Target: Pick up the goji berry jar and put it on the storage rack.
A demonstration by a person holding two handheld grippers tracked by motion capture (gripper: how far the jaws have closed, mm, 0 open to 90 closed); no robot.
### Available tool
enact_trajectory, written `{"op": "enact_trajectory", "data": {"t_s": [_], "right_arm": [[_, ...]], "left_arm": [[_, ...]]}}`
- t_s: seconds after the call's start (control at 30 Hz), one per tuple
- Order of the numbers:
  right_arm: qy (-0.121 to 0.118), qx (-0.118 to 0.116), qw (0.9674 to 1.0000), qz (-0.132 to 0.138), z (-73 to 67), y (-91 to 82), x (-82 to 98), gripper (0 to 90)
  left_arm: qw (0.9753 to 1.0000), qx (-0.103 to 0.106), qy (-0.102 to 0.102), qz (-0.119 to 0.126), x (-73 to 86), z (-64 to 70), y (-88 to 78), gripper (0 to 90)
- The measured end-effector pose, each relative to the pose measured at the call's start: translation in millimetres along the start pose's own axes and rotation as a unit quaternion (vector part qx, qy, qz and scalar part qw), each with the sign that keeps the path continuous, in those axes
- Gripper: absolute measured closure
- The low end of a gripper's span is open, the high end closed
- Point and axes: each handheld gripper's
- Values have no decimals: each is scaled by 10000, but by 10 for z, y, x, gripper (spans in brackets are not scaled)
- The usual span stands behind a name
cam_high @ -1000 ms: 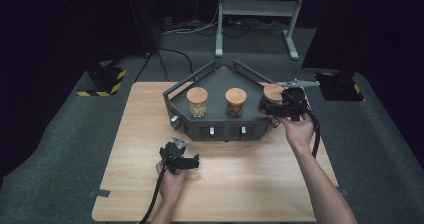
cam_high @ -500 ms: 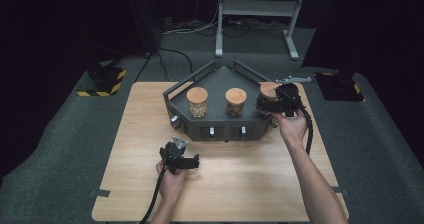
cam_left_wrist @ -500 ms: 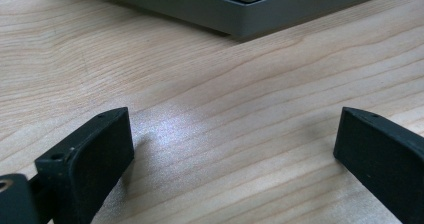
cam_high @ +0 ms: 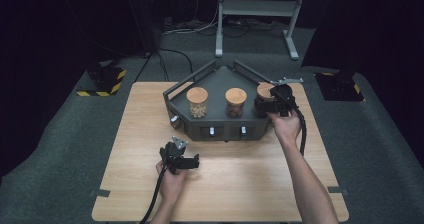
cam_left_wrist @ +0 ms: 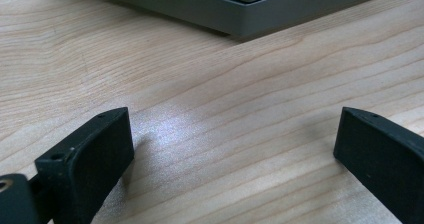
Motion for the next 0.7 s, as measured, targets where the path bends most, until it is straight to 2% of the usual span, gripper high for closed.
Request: {"op": "enact_trajectory", "data": {"t_s": [0.2, 0.5, 0.7], "right_arm": [[-16, 95, 9999, -52, -43, 83, -17, 253], [-81, 120, 9999, -74, -71, 139, -26, 253], [-86, 109, 9999, 4, -63, 166, 25, 253]], "left_arm": [[10000, -1, -1, 1, 0, 0, 0, 25], [10000, -4, 7, -1, -1, 0, 0, 25], [10000, -4, 7, -1, 0, 0, 0, 25]]}}
Point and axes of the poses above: each handheld gripper's, and its own axes: y roughly forward along the jaws, x roughly out of its underside, z roughly to its right, and after that the axes turned 13 degrees about -z, right-handed
